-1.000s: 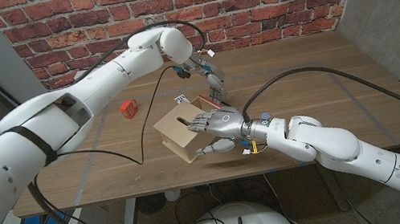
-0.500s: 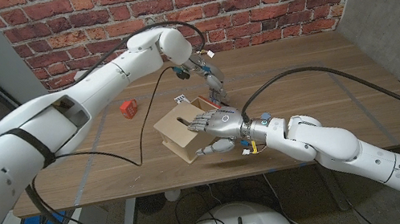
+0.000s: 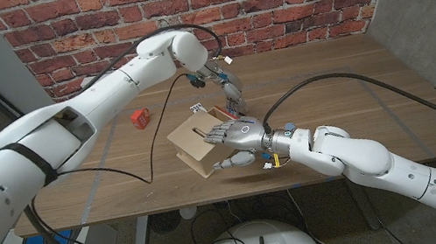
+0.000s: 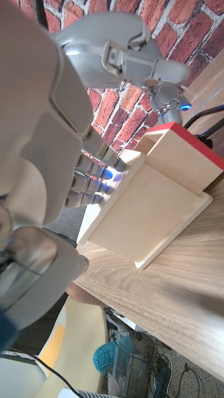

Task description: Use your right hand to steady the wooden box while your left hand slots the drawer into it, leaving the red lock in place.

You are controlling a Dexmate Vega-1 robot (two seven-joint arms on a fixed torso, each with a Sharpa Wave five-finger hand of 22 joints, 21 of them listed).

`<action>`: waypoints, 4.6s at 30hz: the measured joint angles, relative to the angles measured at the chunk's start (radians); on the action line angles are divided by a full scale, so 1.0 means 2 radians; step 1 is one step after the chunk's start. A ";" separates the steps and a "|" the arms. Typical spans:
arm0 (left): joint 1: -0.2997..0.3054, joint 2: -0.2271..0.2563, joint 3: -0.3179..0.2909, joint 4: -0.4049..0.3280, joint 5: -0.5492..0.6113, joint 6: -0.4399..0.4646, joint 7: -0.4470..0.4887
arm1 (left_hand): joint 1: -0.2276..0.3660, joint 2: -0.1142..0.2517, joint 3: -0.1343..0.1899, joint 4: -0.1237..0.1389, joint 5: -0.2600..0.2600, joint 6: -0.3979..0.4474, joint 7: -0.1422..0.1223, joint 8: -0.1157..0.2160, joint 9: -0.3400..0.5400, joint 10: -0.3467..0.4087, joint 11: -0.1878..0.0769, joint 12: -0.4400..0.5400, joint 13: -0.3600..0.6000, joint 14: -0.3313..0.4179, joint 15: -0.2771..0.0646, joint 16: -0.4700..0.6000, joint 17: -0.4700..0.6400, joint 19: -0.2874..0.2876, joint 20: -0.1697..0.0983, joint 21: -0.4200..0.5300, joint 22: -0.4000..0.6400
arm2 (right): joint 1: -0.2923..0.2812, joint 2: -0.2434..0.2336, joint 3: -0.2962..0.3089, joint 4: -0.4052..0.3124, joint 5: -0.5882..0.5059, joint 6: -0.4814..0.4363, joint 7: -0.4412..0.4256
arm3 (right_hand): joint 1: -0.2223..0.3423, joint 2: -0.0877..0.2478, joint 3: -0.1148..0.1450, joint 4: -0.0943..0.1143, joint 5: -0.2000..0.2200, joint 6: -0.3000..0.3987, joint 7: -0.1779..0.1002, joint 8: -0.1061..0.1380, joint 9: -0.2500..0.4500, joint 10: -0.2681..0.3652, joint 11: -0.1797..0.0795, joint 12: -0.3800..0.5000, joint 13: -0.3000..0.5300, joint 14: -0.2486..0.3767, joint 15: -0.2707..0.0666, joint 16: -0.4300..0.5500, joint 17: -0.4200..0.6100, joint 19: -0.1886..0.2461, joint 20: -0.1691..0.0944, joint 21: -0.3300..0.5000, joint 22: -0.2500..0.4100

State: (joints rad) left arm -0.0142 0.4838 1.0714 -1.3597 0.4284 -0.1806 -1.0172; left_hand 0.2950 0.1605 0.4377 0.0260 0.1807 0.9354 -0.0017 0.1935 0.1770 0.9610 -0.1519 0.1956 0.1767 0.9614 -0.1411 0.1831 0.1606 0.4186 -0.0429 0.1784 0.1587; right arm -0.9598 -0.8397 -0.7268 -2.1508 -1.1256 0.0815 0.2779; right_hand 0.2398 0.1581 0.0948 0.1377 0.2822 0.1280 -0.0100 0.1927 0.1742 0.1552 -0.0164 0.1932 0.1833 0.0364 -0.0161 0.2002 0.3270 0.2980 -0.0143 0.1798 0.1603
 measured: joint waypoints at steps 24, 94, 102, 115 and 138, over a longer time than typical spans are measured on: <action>0.008 0.014 -0.007 -0.033 0.001 0.021 -0.020 | -0.007 -0.001 0.012 -0.003 0.000 0.006 0.000 0.000 0.000 0.007 -0.001 0.000 0.000 0.004 -0.001 0.000 0.000 0.000 0.000 0.000 0.000 | -0.004 -0.002 0.001 -0.002 -0.001 -0.001 -0.003 | 0.000 0.000 0.000 0.000 0.000 0.000 0.000 -0.001 0.000 0.001 -0.001 -0.002 0.000 0.000 0.000 0.000 0.000 -0.002 0.000 0.001 0.000; 0.030 0.049 -0.016 -0.094 -0.010 0.086 -0.070 | -0.032 -0.002 0.043 0.002 0.000 0.027 0.005 0.000 0.000 0.047 -0.006 0.004 0.001 0.037 -0.013 0.000 0.003 0.000 0.000 0.000 0.000 | -0.019 -0.001 0.005 -0.009 -0.008 -0.016 -0.009 | 0.000 0.000 0.000 0.000 0.000 -0.001 -0.001 0.000 0.000 0.001 -0.001 -0.002 0.000 0.000 0.000 0.000 0.000 0.000 0.000 -0.001 0.000; 0.033 0.054 -0.018 -0.099 -0.010 0.086 -0.067 | -0.037 -0.007 0.056 -0.005 0.000 0.016 0.002 -0.003 0.000 0.028 -0.006 -0.004 0.005 0.024 -0.011 -0.005 0.001 0.000 0.000 0.000 0.000 | -0.017 -0.001 0.004 -0.007 -0.009 -0.016 -0.010 | 0.000 0.000 0.000 0.000 0.000 -0.001 -0.001 -0.001 0.001 0.001 -0.001 -0.002 0.000 0.000 0.000 0.000 0.000 0.000 0.000 0.001 0.000; 0.037 0.056 -0.024 -0.104 -0.002 0.080 -0.048 | -0.041 -0.011 0.064 -0.013 0.000 0.001 -0.001 -0.006 0.000 0.008 -0.005 -0.007 0.002 0.010 -0.004 -0.005 0.001 -0.004 0.000 0.000 0.000 | -0.017 -0.002 0.004 -0.006 -0.009 -0.016 -0.016 | 0.000 0.000 0.000 0.000 0.000 -0.001 -0.001 -0.001 0.001 0.001 -0.001 -0.002 0.001 0.000 0.000 0.000 0.000 0.000 0.000 0.001 0.000; 0.038 0.050 -0.031 -0.097 0.007 0.071 -0.017 | -0.046 -0.016 0.077 -0.020 0.000 -0.022 0.001 -0.008 0.000 -0.016 -0.002 -0.007 0.002 -0.010 0.005 -0.005 -0.001 -0.009 0.000 0.000 0.000 | -0.019 -0.005 0.006 -0.008 -0.010 -0.016 -0.022 | 0.000 0.000 0.000 0.000 0.000 -0.002 0.000 0.000 0.000 0.001 -0.001 0.000 0.000 0.000 0.000 0.000 0.000 -0.002 0.000 0.000 0.000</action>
State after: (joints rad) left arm 0.0622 0.5835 1.0091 -1.5536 0.4431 -0.0384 -1.0517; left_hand 0.2033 0.1293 0.5908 -0.0140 0.1807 0.8907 0.0005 0.1774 0.1766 0.9281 -0.1553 0.1807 0.1814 0.9408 -0.1321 0.1732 0.1581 0.4002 -0.0429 0.1784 0.1588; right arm -0.9978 -0.8503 -0.7144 -2.1664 -1.1451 0.0493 0.2339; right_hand 0.2399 0.1581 0.0948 0.1377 0.2822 0.1236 -0.0109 0.1927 0.1744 0.1562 -0.0175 0.1927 0.1837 0.0364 -0.0161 0.2002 0.3270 0.2934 -0.0136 0.1799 0.1606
